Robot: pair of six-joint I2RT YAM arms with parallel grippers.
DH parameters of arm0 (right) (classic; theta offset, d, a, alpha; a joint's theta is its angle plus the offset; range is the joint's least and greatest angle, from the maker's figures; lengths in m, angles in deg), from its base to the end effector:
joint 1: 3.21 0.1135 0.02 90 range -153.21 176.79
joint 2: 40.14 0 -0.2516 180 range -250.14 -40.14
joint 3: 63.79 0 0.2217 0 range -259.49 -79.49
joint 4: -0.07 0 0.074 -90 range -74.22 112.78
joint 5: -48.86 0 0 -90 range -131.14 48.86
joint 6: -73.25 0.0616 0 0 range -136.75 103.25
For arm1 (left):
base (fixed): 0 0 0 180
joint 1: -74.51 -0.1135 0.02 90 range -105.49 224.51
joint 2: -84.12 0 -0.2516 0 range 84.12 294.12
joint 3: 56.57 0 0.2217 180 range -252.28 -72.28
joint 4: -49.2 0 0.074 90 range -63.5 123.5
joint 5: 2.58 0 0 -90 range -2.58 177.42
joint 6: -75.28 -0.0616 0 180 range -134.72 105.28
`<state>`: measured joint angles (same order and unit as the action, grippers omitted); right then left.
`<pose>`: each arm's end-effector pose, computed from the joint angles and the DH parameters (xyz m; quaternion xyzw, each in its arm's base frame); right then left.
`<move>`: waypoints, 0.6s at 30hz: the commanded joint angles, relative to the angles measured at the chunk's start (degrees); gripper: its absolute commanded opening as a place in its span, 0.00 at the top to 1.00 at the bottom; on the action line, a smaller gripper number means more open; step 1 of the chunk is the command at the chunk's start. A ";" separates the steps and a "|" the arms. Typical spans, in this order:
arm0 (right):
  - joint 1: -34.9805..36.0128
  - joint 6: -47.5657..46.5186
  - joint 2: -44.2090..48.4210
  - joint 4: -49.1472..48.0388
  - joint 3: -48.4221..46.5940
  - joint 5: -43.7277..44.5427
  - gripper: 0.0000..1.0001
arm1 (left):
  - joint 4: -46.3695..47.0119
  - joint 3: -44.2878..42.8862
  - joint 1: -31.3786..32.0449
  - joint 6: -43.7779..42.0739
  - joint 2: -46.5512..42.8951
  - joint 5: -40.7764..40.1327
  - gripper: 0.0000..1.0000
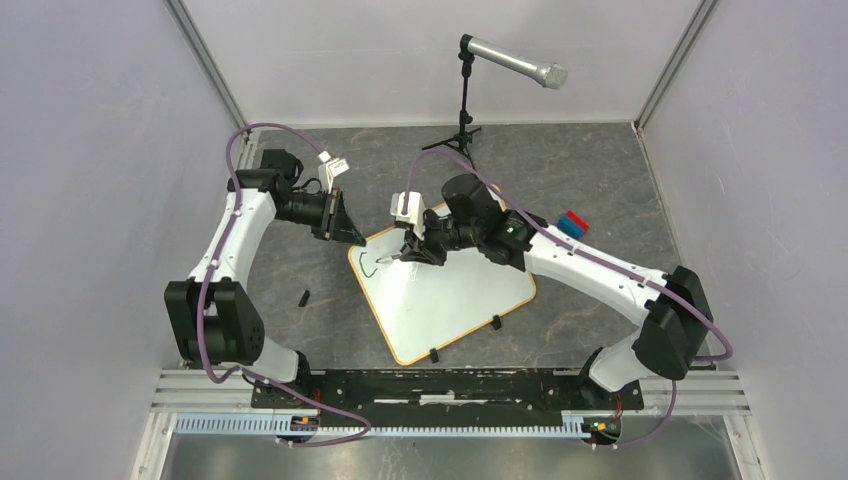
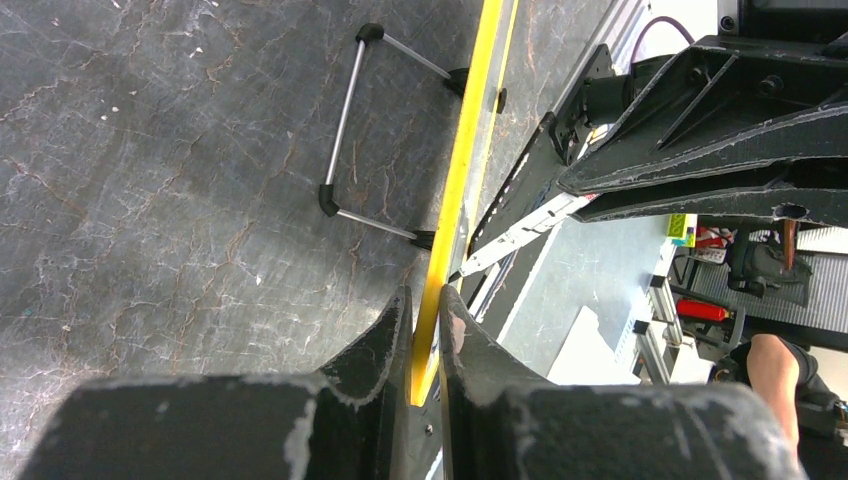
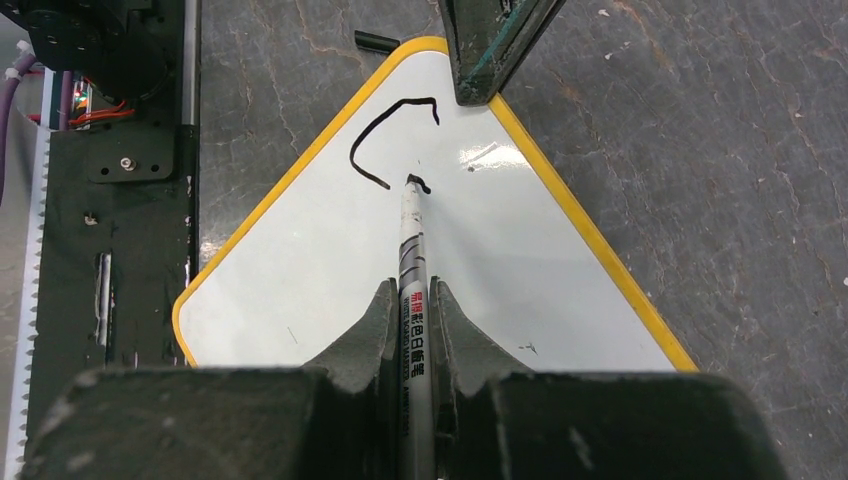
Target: Write a sentence on the whiteboard
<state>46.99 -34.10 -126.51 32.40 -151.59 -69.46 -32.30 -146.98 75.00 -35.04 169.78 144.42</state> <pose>0.1925 0.2766 0.3043 -0.5692 0.6341 0.3393 0.3985 0.2461 -0.0538 0.2781 0.2118 0.8487 -0.4494 0.1815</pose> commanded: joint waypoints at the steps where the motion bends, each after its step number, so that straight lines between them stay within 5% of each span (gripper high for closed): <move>1: 0.56 -0.21 -0.02 -1.04 -0.10 -0.33 1.00 | 0.32 -0.94 0.27 -1.80 -1.04 -2.68 0.98; 18: 0.92 -1.44 2.57 0.48 2.73 1.06 1.00 | 0.32 -0.75 0.31 -1.62 -1.59 -2.85 0.98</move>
<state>47.92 -34.60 -125.81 32.75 -149.62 -70.01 -32.35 -146.98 75.02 -35.04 169.76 144.44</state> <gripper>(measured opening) 0.148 0.177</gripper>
